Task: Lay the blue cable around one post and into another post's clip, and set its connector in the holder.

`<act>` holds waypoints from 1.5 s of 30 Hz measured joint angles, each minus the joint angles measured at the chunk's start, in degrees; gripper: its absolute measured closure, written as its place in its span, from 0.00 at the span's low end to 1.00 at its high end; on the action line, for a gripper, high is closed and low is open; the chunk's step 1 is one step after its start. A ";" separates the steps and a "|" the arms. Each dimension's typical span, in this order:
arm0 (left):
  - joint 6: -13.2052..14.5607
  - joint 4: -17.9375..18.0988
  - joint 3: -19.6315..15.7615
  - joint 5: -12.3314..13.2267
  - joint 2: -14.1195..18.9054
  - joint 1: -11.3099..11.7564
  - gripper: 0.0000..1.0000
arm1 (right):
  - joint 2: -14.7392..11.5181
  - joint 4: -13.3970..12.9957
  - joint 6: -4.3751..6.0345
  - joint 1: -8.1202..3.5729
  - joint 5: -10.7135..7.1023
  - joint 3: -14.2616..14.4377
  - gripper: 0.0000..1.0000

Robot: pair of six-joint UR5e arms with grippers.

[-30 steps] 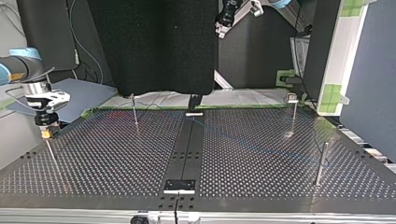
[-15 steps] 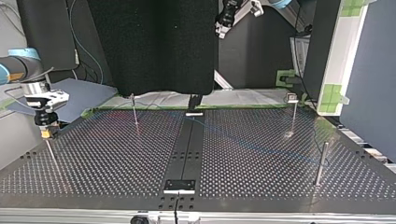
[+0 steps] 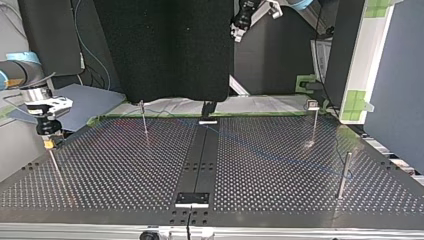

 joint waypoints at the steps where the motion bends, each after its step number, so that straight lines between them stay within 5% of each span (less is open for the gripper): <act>1: 0.00 -0.01 0.05 0.02 0.00 0.00 0.02 | 0.03 -0.03 0.00 -0.04 -0.12 -0.06 1.00; 45: 0.13 -0.15 0.29 -0.08 0.00 0.02 0.02 | 0.89 -1.11 0.88 -0.28 -1.18 -1.11 1.00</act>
